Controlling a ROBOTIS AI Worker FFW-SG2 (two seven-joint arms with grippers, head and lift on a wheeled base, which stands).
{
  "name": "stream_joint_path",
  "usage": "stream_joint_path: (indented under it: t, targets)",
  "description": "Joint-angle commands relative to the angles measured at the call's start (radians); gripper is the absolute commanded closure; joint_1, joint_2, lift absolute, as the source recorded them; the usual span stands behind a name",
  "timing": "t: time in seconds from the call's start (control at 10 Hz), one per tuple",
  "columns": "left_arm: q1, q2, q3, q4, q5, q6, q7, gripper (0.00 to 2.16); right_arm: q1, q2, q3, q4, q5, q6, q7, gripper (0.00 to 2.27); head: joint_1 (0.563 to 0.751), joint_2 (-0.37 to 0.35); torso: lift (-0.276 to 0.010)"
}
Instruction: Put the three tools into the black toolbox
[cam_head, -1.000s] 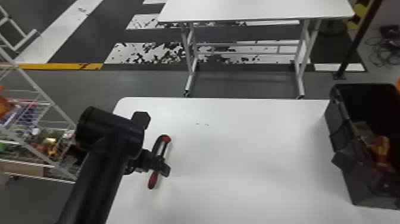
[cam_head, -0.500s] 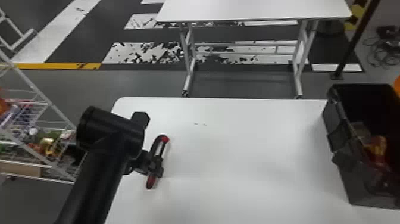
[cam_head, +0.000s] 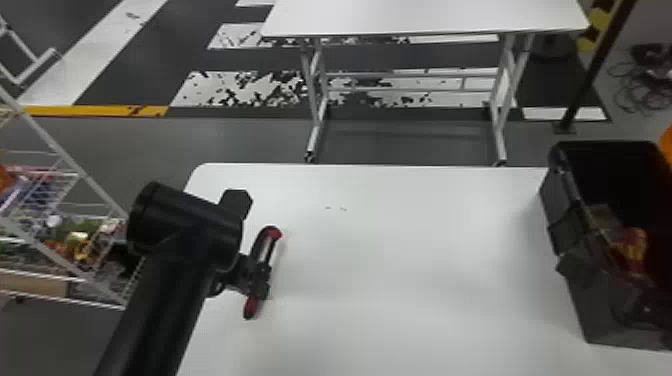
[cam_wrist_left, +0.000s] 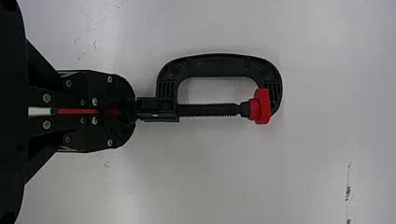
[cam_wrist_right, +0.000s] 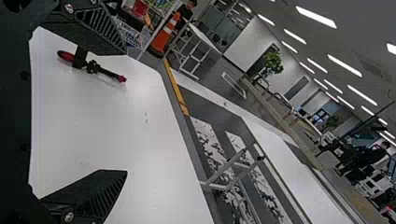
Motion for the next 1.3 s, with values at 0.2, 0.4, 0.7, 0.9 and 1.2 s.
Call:
stream_joint_path:
  t: [0.2,0.4,0.7,0.9,1.2]
  targets:
    - [0.068,0.000,0.043,-0.134,0.031,0.001,0.003,2.14,0.003,0.000,0.001,0.000,-0.001,-0.001,0.002,0.10,0.695,0.137,-0.051]
    - [0.148,-0.003,0.127,-0.303,0.147,0.001,-0.006,2.14,0.003,0.000,0.013,0.000,0.004,-0.004,0.000,0.10,0.695,0.123,-0.051]
    - [0.234,-0.057,0.222,-0.447,0.302,0.001,-0.018,2.14,-0.011,-0.001,0.047,-0.008,0.034,0.002,-0.015,0.10,0.695,0.083,-0.051]
    - [0.289,-0.098,0.285,-0.525,0.440,0.001,-0.061,2.14,-0.040,-0.001,0.053,-0.009,0.051,0.057,-0.020,0.10,0.695,0.035,-0.051]
    - [0.320,-0.155,0.336,-0.571,0.577,0.001,-0.166,2.14,-0.058,-0.001,0.104,-0.005,0.108,0.066,-0.028,0.10,0.695,-0.041,-0.051]
